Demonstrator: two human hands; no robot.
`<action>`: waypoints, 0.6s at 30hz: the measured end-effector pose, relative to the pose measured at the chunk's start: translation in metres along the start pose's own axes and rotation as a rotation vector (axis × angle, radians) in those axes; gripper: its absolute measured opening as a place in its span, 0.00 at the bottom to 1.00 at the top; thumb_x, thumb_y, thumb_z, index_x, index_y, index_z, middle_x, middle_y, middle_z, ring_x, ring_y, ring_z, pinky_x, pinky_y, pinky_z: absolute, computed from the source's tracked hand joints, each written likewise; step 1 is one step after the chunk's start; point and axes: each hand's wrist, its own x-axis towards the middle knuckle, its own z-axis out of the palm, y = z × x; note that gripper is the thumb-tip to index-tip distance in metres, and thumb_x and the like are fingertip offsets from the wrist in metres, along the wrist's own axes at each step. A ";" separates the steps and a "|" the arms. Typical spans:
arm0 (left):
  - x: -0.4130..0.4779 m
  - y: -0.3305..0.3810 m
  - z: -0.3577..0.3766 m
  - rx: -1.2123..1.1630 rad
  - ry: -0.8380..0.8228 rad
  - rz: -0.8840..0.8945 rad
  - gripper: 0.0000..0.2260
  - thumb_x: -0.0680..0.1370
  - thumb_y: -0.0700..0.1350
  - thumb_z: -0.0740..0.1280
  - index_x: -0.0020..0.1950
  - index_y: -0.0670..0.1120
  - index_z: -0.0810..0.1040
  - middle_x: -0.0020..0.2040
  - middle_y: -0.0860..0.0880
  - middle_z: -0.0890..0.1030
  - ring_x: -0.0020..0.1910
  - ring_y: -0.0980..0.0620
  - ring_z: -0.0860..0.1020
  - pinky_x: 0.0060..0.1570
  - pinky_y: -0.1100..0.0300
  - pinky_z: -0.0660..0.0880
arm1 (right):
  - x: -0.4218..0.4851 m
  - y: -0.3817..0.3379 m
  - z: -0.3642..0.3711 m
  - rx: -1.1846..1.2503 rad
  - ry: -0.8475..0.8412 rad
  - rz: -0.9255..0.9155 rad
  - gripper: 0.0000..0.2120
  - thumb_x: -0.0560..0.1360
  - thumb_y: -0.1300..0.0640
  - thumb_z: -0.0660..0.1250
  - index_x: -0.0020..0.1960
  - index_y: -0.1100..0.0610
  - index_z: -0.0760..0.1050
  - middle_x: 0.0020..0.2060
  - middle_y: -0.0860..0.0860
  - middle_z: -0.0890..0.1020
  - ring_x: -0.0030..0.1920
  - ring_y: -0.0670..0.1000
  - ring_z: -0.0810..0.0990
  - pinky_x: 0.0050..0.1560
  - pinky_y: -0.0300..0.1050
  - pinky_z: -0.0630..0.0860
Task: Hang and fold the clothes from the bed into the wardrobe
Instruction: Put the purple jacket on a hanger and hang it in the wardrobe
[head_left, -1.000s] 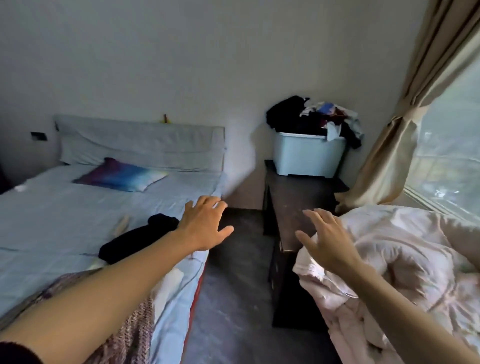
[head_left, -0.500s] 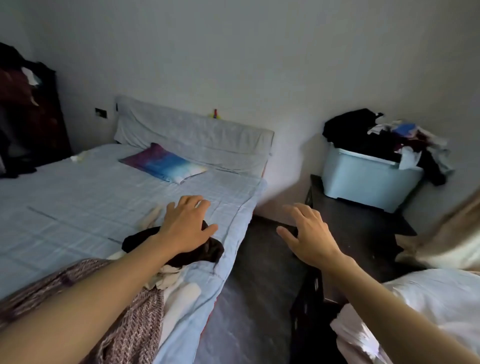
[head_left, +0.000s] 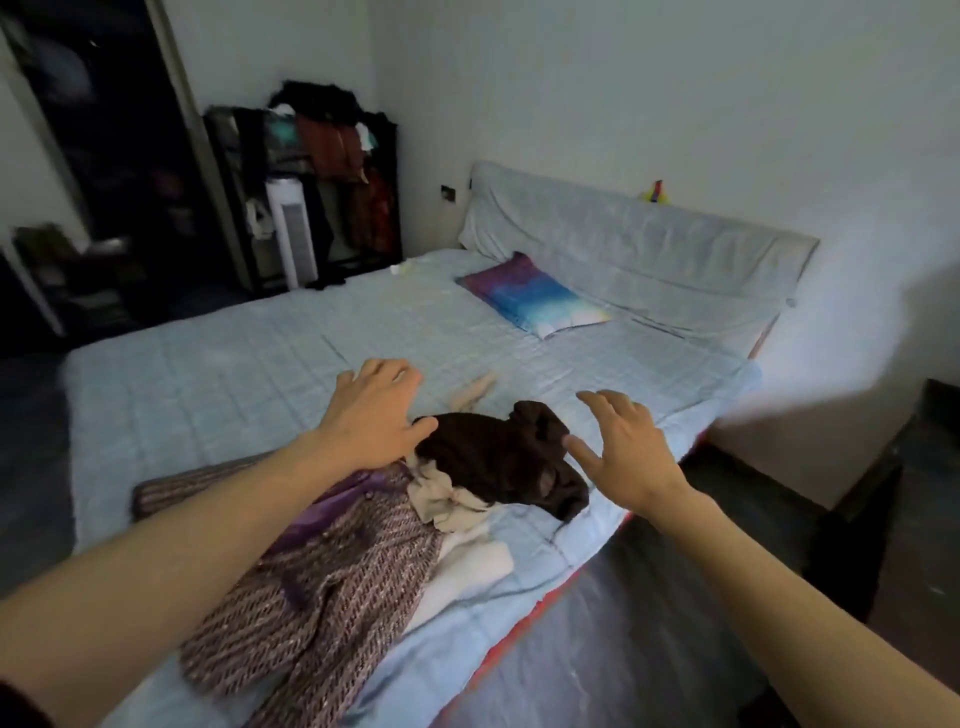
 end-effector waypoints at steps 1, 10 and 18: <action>-0.004 -0.002 -0.003 0.009 0.007 -0.038 0.30 0.76 0.65 0.61 0.73 0.50 0.67 0.73 0.49 0.68 0.71 0.46 0.65 0.66 0.44 0.65 | 0.008 0.000 0.002 0.009 -0.007 -0.035 0.30 0.79 0.42 0.61 0.77 0.50 0.59 0.75 0.53 0.64 0.74 0.58 0.61 0.70 0.59 0.65; -0.060 -0.039 -0.013 0.130 -0.019 -0.304 0.30 0.76 0.64 0.61 0.73 0.50 0.67 0.74 0.48 0.68 0.72 0.46 0.65 0.68 0.42 0.66 | 0.065 -0.043 0.039 0.122 -0.070 -0.289 0.29 0.79 0.43 0.63 0.76 0.52 0.62 0.73 0.54 0.66 0.72 0.59 0.64 0.68 0.59 0.68; -0.059 -0.113 0.028 0.103 -0.091 -0.436 0.30 0.77 0.64 0.61 0.74 0.51 0.66 0.75 0.49 0.67 0.73 0.46 0.63 0.68 0.42 0.65 | 0.105 -0.089 0.110 0.044 -0.209 -0.381 0.28 0.79 0.42 0.62 0.75 0.52 0.62 0.70 0.53 0.68 0.69 0.57 0.67 0.64 0.54 0.71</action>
